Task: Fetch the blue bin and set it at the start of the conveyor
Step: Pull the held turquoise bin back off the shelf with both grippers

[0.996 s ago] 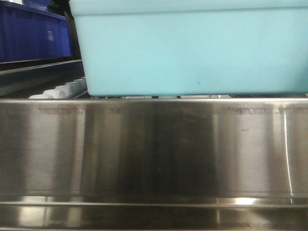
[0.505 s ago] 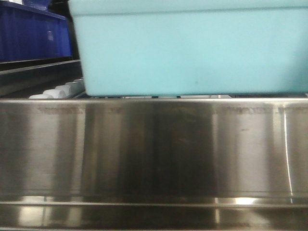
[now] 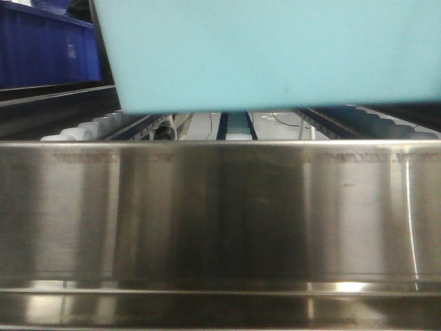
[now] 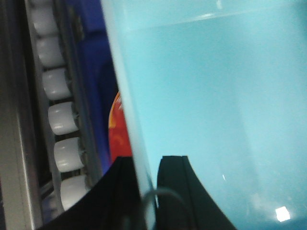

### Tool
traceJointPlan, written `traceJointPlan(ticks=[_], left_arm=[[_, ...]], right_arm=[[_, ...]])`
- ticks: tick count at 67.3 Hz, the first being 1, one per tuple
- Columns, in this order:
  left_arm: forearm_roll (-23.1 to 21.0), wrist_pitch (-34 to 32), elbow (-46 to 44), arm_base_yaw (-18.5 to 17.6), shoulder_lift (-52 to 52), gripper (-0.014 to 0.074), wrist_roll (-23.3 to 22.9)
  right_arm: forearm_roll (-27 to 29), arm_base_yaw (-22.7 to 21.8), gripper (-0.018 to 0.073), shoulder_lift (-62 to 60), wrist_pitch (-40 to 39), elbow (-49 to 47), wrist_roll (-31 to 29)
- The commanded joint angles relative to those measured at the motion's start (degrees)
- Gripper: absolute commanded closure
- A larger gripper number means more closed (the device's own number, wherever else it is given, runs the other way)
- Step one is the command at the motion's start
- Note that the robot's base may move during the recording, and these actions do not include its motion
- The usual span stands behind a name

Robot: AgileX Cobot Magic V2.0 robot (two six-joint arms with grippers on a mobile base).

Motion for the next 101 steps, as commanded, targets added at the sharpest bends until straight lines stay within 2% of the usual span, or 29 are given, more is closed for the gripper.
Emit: traceJointPlan(ticks=[1, 21, 41, 56, 101], left_arm=[[0.16, -0.39, -0.65, -0.55, -4.73, 0.0708, 0.4], [0.33, -1.0, -5.73, -0.65, -10.98, 0.0708, 0.4], [2.47, -0.86, -7.57, -0.65, -10.51, 0.0708, 0.4], [2.45, -1.32, -7.57, -0.65, -10.39, 0.0708, 0.4], [2.67, -16.29, -7.57, -0.65, -10.39, 0.0708, 0.4]], right_arm=[[-0.71, 0.0, 0.0711, -4.2, -0.5, -2.44, -0.8], [1.92, 0.0, 0.0711, -8.45, 0.81, -10.06, -0.8], [1.92, 0.0, 0.0711, -8.45, 1.05, -10.08, -0.8], [1.92, 0.0, 0.0711, -8.45, 0.53, -10.08, -0.8], [1.92, 0.0, 0.0711, -8.45, -1.09, -10.08, -0.8]])
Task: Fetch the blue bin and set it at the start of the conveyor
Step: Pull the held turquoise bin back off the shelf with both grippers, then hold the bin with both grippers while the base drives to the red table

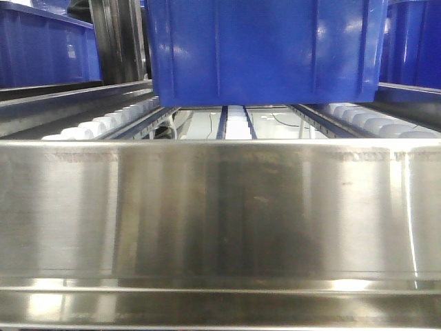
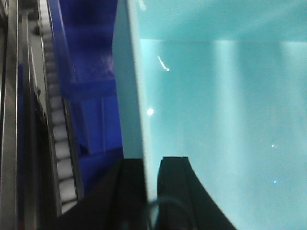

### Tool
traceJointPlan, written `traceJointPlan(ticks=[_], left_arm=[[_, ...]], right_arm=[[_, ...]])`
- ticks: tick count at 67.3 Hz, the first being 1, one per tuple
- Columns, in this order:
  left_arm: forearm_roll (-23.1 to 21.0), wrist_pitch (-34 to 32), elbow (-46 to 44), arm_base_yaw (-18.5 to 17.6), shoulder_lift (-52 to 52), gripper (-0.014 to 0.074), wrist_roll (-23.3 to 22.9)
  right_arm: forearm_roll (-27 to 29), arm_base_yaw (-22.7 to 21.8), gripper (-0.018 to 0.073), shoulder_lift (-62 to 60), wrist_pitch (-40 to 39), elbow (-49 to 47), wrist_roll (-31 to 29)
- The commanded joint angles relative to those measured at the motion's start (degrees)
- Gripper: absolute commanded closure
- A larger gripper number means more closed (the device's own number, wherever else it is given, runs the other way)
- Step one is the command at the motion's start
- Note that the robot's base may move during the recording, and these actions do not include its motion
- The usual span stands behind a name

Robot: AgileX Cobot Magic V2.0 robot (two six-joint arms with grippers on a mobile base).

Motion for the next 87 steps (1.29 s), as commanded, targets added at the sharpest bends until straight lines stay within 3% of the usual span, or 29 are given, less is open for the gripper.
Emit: traceJointPlan(ticks=[1, 41, 87], left_arm=[[-0.76, -7.1, -0.9, -0.21, -0.68, 0.0708, 0.77], [-0.76, -18.3, -0.9, -0.21, -0.68, 0.0708, 0.77], [-0.66, -18.56, -0.9, -0.11, -0.68, 0.0708, 0.77]], right_arm=[[0.33, 0.0, 0.0711, -0.37, -0.85, -0.45, -1.33], [0.33, 0.0, 0.0711, -0.37, -1.92, -0.45, -1.33], [0.33, 0.0, 0.0711, -0.23, -5.13, -0.45, -1.33]])
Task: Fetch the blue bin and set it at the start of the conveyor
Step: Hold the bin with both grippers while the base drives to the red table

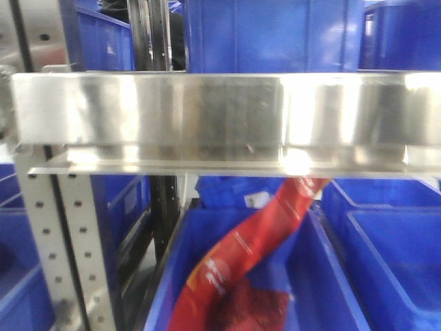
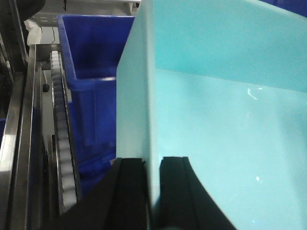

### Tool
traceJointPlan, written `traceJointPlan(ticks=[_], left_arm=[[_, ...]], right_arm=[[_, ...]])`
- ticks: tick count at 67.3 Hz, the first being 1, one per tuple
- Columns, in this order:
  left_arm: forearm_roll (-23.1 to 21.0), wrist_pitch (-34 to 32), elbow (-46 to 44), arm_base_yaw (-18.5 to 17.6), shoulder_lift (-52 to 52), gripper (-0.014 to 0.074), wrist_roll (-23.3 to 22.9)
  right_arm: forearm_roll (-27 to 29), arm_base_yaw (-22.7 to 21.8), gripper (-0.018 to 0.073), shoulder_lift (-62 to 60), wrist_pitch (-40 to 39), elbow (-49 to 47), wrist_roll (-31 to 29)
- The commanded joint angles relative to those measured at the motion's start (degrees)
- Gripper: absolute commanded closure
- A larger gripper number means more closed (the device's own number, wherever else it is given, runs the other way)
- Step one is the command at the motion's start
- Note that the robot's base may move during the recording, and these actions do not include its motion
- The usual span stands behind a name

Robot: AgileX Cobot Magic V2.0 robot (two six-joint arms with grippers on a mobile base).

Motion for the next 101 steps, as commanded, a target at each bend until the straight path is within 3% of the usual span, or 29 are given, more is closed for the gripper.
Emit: traceJointPlan(ticks=[1, 31, 101], left_arm=[[-2.76, -5.13, -0.9, -0.35, -0.76, 0.0708, -0.67], [-2.76, -5.13, -0.9, -0.35, -0.76, 0.0708, -0.67], [-2.76, -5.13, -0.9, -0.35, -0.76, 0.0708, -0.67]], right_arm=[[0.43, 0.12, 0.0711, -0.23, -2.83, -0.45, -1.9], [0.43, 0.12, 0.0711, -0.23, -8.75, -0.45, -1.9], [0.43, 0.12, 0.0711, -0.23, -9.68, -0.45, -1.9]])
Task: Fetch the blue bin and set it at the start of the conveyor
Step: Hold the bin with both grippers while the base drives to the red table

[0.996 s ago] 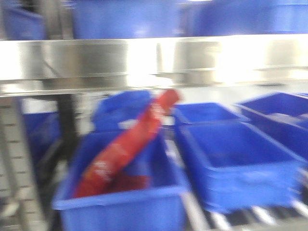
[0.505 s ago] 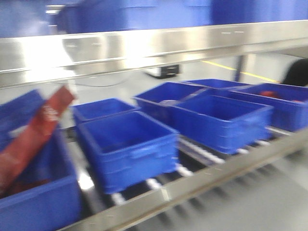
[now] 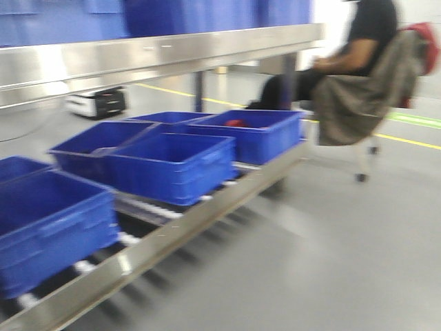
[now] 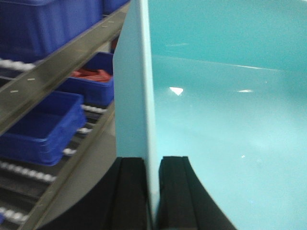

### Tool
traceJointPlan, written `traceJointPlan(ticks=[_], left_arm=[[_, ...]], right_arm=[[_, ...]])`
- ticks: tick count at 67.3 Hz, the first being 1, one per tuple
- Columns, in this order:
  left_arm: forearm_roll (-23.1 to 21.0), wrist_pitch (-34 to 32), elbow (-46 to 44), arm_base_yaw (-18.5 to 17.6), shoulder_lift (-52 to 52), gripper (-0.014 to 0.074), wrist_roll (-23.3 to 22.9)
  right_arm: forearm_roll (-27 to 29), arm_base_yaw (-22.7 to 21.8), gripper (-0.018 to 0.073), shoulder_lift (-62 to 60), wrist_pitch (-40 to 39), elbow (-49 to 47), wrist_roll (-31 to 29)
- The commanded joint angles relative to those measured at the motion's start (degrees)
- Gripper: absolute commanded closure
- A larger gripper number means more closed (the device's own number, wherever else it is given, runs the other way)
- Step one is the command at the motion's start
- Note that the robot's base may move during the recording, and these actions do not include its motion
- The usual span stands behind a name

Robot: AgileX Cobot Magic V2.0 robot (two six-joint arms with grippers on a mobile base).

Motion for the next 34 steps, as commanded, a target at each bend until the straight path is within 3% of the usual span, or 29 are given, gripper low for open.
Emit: traceJointPlan(ticks=[1, 34], left_arm=[[-2.84, -4.13, -0.9, -0.45, -0.76, 0.0708, -0.67], [-2.84, -4.13, -0.9, -0.45, -0.76, 0.0708, -0.67]], right_arm=[[0.86, 0.12, 0.0711, -0.23, -2.66, -0.45, -1.57], [0.86, 0.12, 0.0711, -0.23, -2.94, -0.45, -1.57]])
